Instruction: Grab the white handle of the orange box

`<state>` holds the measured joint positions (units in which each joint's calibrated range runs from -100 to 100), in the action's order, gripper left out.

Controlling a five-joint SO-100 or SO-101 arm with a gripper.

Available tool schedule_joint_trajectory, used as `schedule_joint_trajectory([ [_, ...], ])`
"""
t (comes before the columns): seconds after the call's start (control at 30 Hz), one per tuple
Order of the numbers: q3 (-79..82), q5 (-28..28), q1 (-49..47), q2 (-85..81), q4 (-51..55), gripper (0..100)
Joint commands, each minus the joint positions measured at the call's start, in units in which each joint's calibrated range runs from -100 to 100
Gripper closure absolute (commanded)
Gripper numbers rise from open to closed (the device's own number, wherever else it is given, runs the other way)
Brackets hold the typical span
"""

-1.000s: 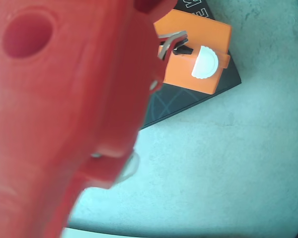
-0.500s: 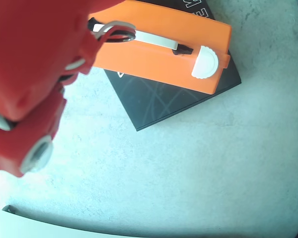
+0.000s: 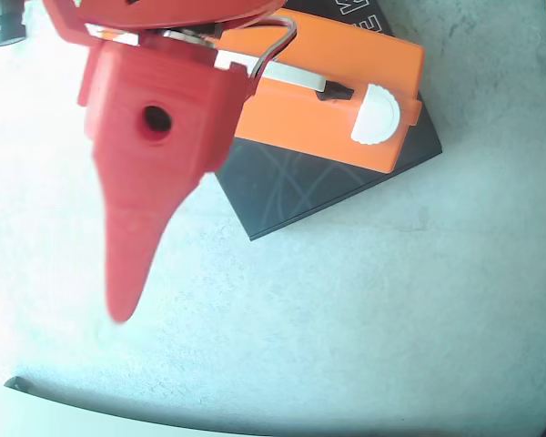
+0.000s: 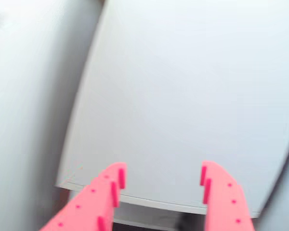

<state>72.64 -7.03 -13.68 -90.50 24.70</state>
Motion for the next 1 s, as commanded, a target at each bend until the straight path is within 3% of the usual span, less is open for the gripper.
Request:
schedule_joint_trajectory([
  [0.0, -6.3, -11.4, -1.8, -3.6, -1.0, 82],
  [0.07, -9.6, -17.0, -1.2, -8.0, 2.1, 82],
  [0.23, -11.2, -20.6, -0.2, -9.5, 8.5, 82],
  [0.97, -37.6, -20.8, -0.1, -6.0, 2.8, 82],
])
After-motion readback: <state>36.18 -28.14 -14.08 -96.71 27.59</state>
